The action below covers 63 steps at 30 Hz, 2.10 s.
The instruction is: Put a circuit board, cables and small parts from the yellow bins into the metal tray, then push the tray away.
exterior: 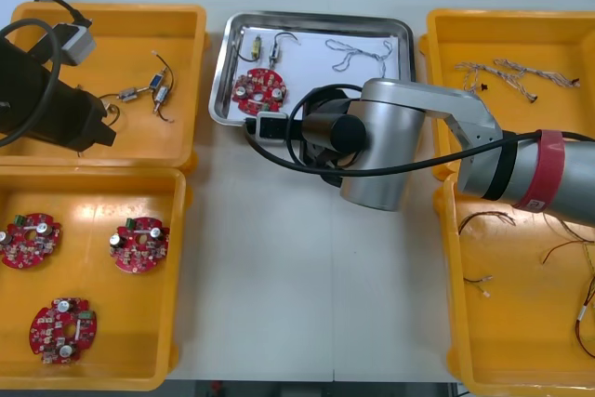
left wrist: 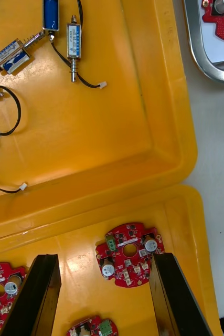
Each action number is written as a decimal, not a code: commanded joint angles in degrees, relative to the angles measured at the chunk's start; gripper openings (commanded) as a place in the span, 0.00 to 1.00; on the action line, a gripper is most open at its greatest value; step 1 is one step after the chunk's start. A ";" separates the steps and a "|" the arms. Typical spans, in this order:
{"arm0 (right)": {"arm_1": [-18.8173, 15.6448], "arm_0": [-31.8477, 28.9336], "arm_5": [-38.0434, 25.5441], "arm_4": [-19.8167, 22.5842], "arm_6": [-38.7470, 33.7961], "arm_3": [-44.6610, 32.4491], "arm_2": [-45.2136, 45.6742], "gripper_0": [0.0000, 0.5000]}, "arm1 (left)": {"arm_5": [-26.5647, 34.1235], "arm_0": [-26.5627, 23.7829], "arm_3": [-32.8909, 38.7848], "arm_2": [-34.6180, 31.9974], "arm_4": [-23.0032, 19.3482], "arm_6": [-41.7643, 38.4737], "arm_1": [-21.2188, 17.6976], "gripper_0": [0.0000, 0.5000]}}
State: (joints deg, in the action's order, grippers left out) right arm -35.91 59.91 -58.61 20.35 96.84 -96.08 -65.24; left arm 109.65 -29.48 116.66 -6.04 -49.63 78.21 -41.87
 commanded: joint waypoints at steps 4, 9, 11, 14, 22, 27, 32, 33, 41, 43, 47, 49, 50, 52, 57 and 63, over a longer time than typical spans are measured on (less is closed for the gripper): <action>-1.09 3.46 4.56 -1.10 1.24 2.83 -0.59 0.00 | 0.35 0.92 1.81 -1.69 -0.20 0.54 -2.34 1.00; -1.09 3.81 6.49 -1.10 1.42 4.41 -0.59 0.00 | 0.35 0.92 1.81 -1.69 -0.20 0.54 -2.34 1.00; -1.09 3.90 7.46 -1.10 1.42 5.20 -0.59 0.00 | 0.35 0.92 1.81 -1.69 -0.20 0.54 -2.34 1.00; -1.09 4.07 8.60 -1.10 1.59 6.00 -0.59 0.00 | 0.35 0.92 1.81 -1.69 -0.20 0.54 -2.34 1.00; -0.92 4.42 11.68 -1.10 2.30 7.93 -0.59 0.00 | 0.35 0.92 1.81 -1.69 -0.20 0.54 -2.34 1.00; -0.92 4.51 13.35 -1.10 3.00 8.81 -0.59 0.00 | 0.35 0.92 1.81 -1.69 -0.20 0.54 -2.34 1.00; -0.74 4.60 16.42 -1.10 3.88 10.74 -0.59 0.00 | 0.35 0.92 1.81 -1.69 -0.20 0.54 -2.34 1.00; -0.74 4.60 16.86 -1.10 3.97 11.09 -0.59 0.00 | 0.35 0.92 1.81 -1.69 -0.20 0.54 -2.34 1.00; -0.21 5.30 20.82 -1.10 5.11 14.52 -0.68 0.00 | 0.35 0.92 1.81 -1.69 -0.20 0.54 -2.34 1.00; -0.04 5.48 21.43 -1.10 5.20 15.05 -0.59 0.00 | 0.35 0.92 1.81 -1.69 -0.20 0.54 -2.34 1.00; 0.40 5.83 23.02 -1.72 5.81 16.72 -0.59 0.00 | 0.35 0.92 1.81 -1.69 -0.20 0.54 -2.34 1.00; 0.67 5.83 24.25 -2.51 5.99 17.51 -0.59 0.00 | 0.35 0.92 1.81 -1.69 -0.20 0.54 -2.34 1.00; 0.84 5.83 24.95 -2.86 5.99 18.12 -0.59 0.00 | 0.35 0.92 1.81 -1.69 -0.20 0.54 -2.34 1.00; 1.28 5.83 25.83 -2.86 6.16 19.18 -0.59 0.00 | 0.35 0.92 1.81 -1.69 -0.20 0.54 -2.34 1.00; 1.98 5.83 25.92 -3.56 6.43 19.97 -0.59 0.00 | 0.35 0.92 1.81 -1.69 -0.20 0.54 -2.34 1.00; 1.98 5.83 25.92 -3.48 6.87 19.88 -0.68 0.00 | 0.35 0.92 1.81 -1.69 -0.20 0.54 -2.34 1.00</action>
State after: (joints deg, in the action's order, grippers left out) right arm -34.92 62.59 -33.51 17.40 100.73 -75.73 -65.25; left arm 109.65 -29.48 116.67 -6.04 -49.63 78.21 -41.87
